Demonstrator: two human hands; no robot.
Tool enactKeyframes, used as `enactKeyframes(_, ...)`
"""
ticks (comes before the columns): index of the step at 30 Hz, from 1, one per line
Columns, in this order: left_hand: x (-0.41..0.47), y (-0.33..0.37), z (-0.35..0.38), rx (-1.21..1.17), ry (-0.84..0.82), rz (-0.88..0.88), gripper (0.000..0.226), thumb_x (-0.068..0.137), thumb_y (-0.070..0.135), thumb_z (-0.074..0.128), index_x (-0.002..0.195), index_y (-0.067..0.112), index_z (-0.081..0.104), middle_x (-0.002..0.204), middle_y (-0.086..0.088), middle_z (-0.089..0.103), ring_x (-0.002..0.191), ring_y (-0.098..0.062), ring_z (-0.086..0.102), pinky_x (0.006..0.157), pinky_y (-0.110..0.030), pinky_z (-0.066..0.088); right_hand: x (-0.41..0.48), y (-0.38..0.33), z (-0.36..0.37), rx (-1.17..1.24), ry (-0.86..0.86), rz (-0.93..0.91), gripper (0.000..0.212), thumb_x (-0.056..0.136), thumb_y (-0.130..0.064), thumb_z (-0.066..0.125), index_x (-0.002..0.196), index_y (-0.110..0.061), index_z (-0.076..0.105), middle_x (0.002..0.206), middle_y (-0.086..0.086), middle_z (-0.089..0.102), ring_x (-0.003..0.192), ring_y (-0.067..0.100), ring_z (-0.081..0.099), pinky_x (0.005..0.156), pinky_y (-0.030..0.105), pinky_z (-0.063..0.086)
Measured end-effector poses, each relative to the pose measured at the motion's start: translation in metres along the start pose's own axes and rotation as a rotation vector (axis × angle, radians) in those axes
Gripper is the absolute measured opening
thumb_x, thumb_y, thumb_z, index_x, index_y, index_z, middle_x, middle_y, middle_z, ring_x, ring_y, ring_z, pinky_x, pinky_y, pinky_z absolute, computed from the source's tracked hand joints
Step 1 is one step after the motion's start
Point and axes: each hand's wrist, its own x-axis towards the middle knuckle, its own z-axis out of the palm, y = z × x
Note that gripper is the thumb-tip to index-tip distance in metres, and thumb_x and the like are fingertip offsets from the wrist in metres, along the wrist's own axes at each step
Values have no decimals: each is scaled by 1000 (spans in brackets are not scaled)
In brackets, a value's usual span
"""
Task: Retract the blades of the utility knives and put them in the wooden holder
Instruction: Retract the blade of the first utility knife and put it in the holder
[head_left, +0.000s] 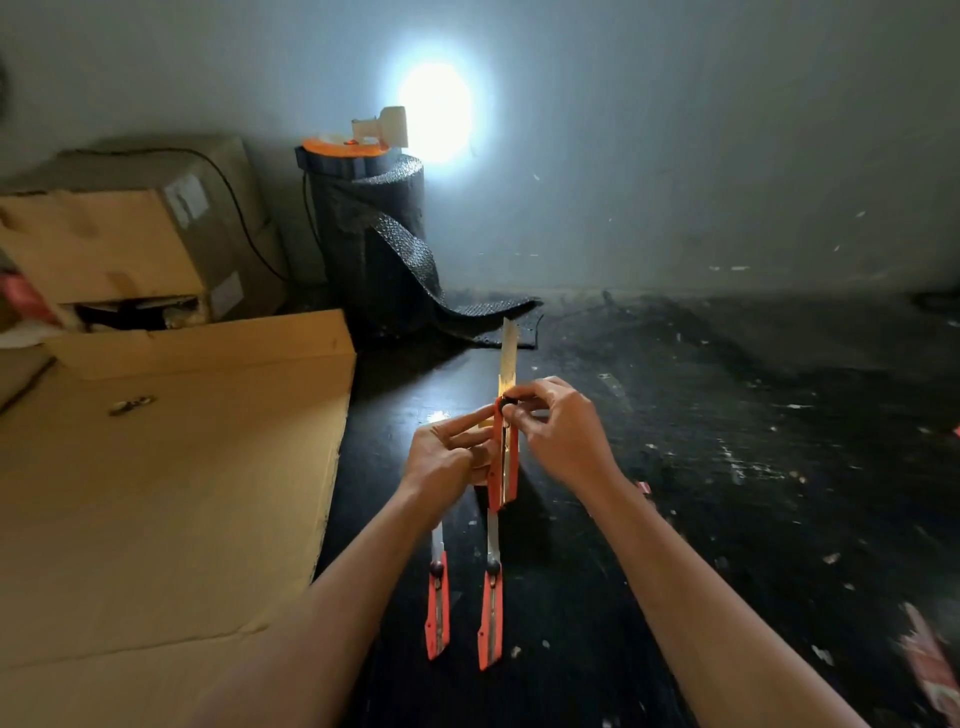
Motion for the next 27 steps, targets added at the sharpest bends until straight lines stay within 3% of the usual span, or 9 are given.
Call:
enactKeyframes(3,-1,8,-3,-37,18,-5,55,90,-26,49,127,9,68,100,-14,81,84,-26,80,68,-34,64,-6,-3,2,7,-57,-18,21,91,-16,74,112,-12,73,109,-3,68,97,11,68,89,25,59)
enactKeyframes(6,-1,17,-9,-46,35,-11,49,92,-18,57,131,10,68,107,-11,81,93,-27,80,72,-34,65,-14,-3,5,22,-73,-18,22,91,-18,74,113,-13,73,111,-1,69,99,12,69,91,27,58)
enactKeyframes(10,-3,23,-10,-53,35,-32,44,94,-10,62,130,13,69,113,-13,79,103,-29,77,80,-39,63,-25,-6,6,53,-77,-6,21,92,-18,72,113,-14,74,114,-3,69,101,9,67,82,9,51)
enactKeyframes(14,-2,27,-10,-30,53,-27,41,94,-6,65,128,15,71,108,-10,81,98,-26,79,78,-38,64,-38,-6,9,77,-90,5,19,93,-14,71,112,-15,74,112,-10,68,91,-7,63,77,0,47)
enactKeyframes(16,-3,28,-8,0,61,-11,40,94,-7,65,127,16,71,103,-7,82,93,-22,80,72,-33,64,-43,-5,11,96,-81,12,21,94,-13,69,114,-14,73,111,-13,65,88,-11,61,77,0,48)
enactKeyframes(20,-3,26,-4,3,93,2,41,93,-8,66,126,15,72,101,-6,82,89,-22,81,68,-31,64,-50,-3,13,128,-68,16,21,95,-12,68,115,-15,72,112,-11,67,96,-3,66,90,13,54)
enactKeyframes(27,-2,23,-3,-9,123,17,43,91,-10,66,125,15,72,98,-5,82,86,-21,81,69,-33,65,-55,0,12,151,-76,30,21,93,-9,69,112,-17,74,101,-24,64,92,-23,60,79,1,47)
